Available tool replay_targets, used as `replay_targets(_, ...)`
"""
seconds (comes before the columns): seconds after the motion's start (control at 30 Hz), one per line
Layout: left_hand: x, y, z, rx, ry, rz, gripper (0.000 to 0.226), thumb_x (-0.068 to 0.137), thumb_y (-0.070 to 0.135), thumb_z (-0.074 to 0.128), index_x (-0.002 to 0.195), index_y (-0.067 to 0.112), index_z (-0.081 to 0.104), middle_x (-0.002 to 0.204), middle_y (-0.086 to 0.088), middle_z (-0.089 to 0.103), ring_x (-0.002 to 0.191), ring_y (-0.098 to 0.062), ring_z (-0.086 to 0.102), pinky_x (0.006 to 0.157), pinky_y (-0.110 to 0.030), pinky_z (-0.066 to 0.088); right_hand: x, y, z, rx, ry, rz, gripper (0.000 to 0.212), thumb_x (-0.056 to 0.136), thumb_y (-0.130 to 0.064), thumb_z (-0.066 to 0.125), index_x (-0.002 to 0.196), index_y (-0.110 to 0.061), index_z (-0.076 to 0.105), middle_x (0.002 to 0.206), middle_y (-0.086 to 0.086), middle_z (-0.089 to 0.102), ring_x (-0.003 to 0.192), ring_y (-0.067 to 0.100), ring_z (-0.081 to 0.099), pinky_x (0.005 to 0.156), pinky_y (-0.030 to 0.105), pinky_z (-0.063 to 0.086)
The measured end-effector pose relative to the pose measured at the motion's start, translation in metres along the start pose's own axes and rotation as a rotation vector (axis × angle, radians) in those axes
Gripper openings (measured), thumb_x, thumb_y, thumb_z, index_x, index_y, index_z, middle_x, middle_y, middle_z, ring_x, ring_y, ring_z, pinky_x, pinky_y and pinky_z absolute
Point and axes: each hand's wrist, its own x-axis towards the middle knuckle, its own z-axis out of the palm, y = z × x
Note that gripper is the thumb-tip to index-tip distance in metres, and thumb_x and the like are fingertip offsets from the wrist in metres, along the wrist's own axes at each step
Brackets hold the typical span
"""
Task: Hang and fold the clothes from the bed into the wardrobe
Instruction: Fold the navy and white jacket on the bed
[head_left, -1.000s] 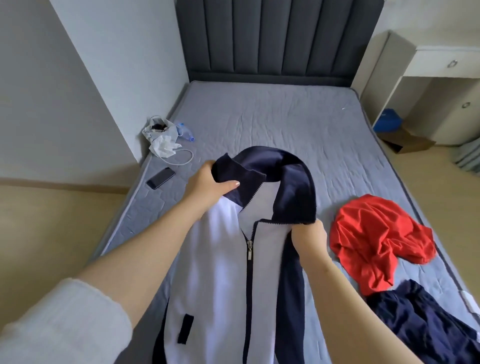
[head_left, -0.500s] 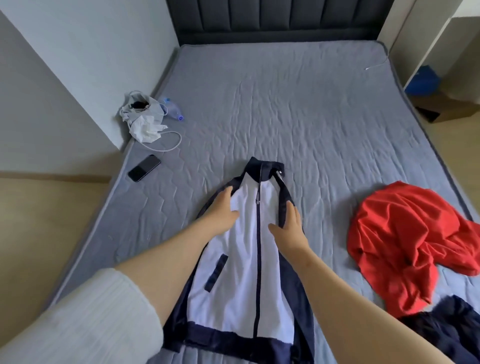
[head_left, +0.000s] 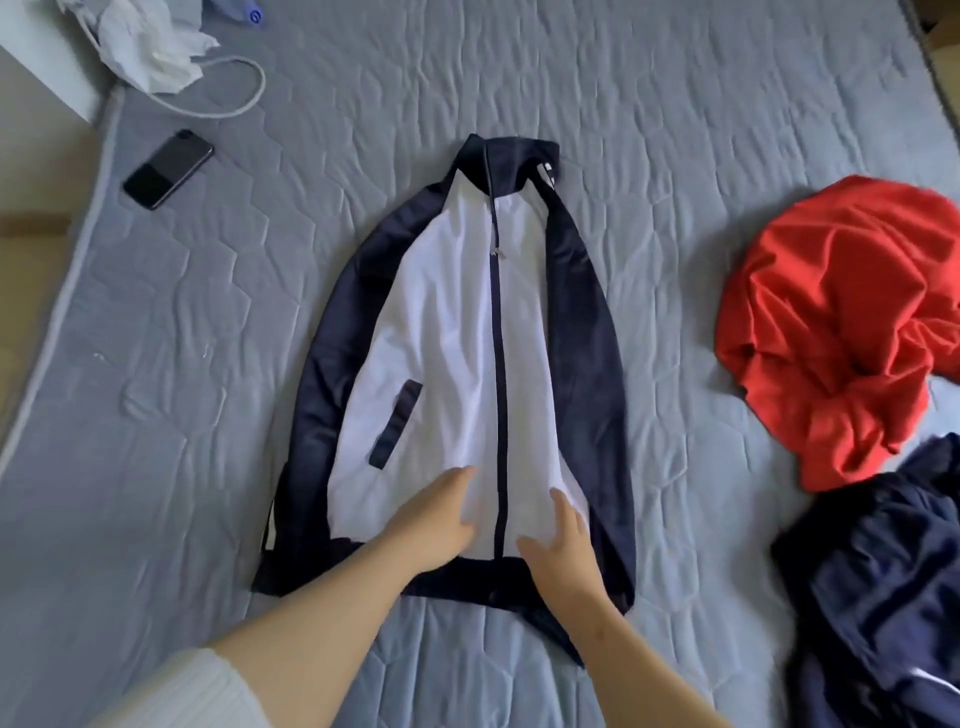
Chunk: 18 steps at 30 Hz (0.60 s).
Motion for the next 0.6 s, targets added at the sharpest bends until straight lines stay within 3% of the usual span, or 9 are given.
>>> replay_targets(0.1,0.0,-0.027,0.04,0.325,-0.05,0.09,0.062,0.088,0.023,0.056,0.142,0.015,0.025,0.15,0.0,0.024,0.135,-0.02,0.028,0.102,-0.033,0.035,0.0,0.037,0.026,-0.195,0.001,0.06,0.077,0.084,-0.029,0.058,0.144,-0.036,0.011,0.155,-0.008,0.007,0.139,0.017,0.02,0.11,0.045,0.027)
replay_targets(0.23,-0.003,-0.063,0.08,0.627,-0.102,0.049,0.09,0.082,0.024,0.065,0.148,0.022,0.004,0.156,0.0,-0.01,0.144,-0.023,-0.01,0.11,-0.053,0.015,0.007,0.061,0.054,-0.298,0.014,-0.107,0.088,0.08,-0.021,0.063,0.145,-0.037,0.005,0.156,-0.007,-0.006,0.144,0.016,0.006,0.112,0.038,0.025)
replay_targets(0.3,-0.008,-0.072,0.085,0.702,0.007,0.073,0.102,0.069,0.015,0.075,0.148,0.026,0.011,0.154,-0.008,0.003,0.143,-0.026,0.008,0.106,-0.053,0.025,0.012,0.068,0.062,-0.317,-0.019,-0.198,0.088,0.083,-0.02,0.063,0.147,-0.034,0.004,0.155,-0.012,-0.004,0.145,0.011,-0.001,0.115,0.035,0.02)
replay_targets(0.33,-0.01,-0.075,0.084,0.72,0.072,0.087,0.104,0.053,0.011,0.082,0.143,0.026,0.032,0.146,-0.014,0.028,0.132,-0.03,0.034,0.094,-0.048,0.042,0.012,0.072,0.064,-0.288,-0.028,-0.224,0.083,0.085,-0.02,0.061,0.148,-0.033,0.008,0.153,-0.015,0.002,0.144,0.007,-0.001,0.116,0.034,0.017)
replay_targets(0.37,-0.012,-0.08,0.081,0.748,0.152,0.11,0.099,0.035,0.004,0.086,0.128,0.023,0.055,0.125,-0.015,0.053,0.106,-0.031,0.057,0.073,-0.04,0.053,0.012,0.075,0.064,-0.206,-0.028,-0.225,0.074,0.088,-0.018,0.058,0.147,-0.031,0.015,0.151,-0.018,0.009,0.143,0.004,0.004,0.117,0.032,0.018)
replay_targets(0.4,-0.014,-0.086,0.079,0.763,0.229,0.142,0.089,0.024,-0.003,0.084,0.109,0.018,0.069,0.1,-0.013,0.065,0.078,-0.031,0.064,0.054,-0.032,0.053,0.01,0.077,0.062,-0.078,-0.009,-0.203,0.063,0.089,-0.013,0.052,0.144,-0.03,0.026,0.148,-0.019,0.02,0.14,0.003,0.015,0.115,0.031,0.022)
replay_targets(0.43,-0.016,-0.092,0.079,0.764,0.297,0.165,0.081,0.019,-0.009,0.082,0.096,0.015,0.074,0.084,-0.012,0.067,0.062,-0.029,0.061,0.043,-0.028,0.049,0.007,0.08,0.06,0.064,0.047,-0.165,0.053,0.089,-0.007,0.047,0.136,-0.029,0.038,0.141,-0.017,0.034,0.133,0.004,0.029,0.11,0.031,0.031)
replay_targets(0.5,-0.016,-0.095,0.072,0.725,0.322,0.17,0.075,0.02,-0.013,0.08,0.09,0.011,0.074,0.077,-0.012,0.065,0.054,-0.029,0.057,0.038,-0.026,0.045,0.004,0.086,0.053,0.21,0.323,-0.04,0.039,0.085,-0.001,0.045,0.117,-0.023,0.049,0.12,-0.008,0.046,0.114,0.014,0.046,0.095,0.034,0.043)
replay_targets(0.6,-0.011,-0.084,0.071,0.633,0.204,0.068,0.07,0.064,-0.007,0.068,0.127,0.017,0.051,0.116,-0.011,0.053,0.092,-0.031,0.054,0.06,-0.03,0.046,0.009,0.093,0.041,0.229,0.665,0.288,0.045,0.084,-0.003,0.053,0.127,-0.01,0.043,0.133,0.012,0.037,0.114,0.031,0.043,0.094,0.045,0.039)
